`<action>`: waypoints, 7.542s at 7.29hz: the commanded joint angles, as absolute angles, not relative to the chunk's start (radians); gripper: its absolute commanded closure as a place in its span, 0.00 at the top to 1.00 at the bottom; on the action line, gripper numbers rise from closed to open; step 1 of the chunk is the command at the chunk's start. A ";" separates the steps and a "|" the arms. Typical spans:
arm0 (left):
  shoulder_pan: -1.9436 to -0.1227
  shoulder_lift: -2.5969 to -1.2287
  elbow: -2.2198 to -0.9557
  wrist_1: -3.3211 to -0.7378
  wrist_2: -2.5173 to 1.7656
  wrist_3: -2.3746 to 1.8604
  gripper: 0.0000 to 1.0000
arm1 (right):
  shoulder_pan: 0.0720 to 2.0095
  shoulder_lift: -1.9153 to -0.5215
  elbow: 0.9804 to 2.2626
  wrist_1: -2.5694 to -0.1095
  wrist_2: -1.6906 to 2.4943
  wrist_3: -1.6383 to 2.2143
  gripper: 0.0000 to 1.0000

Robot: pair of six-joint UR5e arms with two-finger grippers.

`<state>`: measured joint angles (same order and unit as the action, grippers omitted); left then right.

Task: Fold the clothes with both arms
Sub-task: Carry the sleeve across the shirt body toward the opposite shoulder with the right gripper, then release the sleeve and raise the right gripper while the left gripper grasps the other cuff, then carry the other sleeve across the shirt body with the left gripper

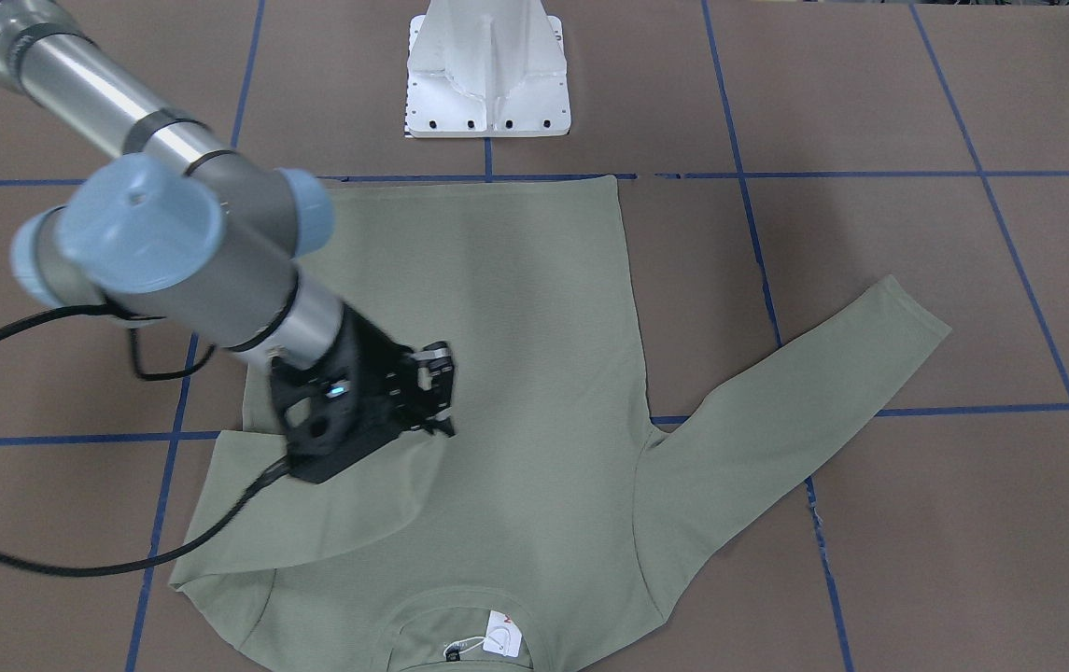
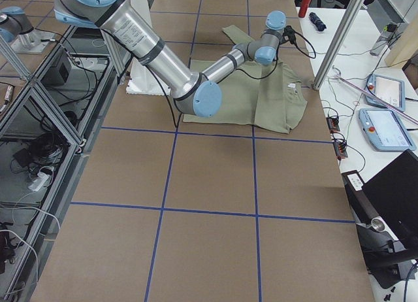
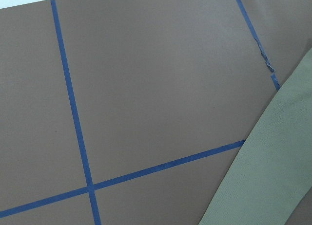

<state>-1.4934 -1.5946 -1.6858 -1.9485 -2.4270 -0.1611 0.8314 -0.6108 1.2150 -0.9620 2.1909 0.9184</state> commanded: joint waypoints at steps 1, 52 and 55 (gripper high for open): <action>-1.493 -1.595 -1.680 -1.950 -2.427 -0.161 1.00 | 0.663 -0.537 1.175 -0.957 2.003 0.933 0.00; -0.858 -2.588 -1.427 -1.723 -1.919 -1.417 0.00 | 1.003 -1.404 2.145 -1.884 2.187 0.736 1.00; -0.654 -2.752 -1.327 -1.720 -1.840 -1.613 0.00 | 1.037 -1.410 2.137 -1.884 2.191 0.719 1.00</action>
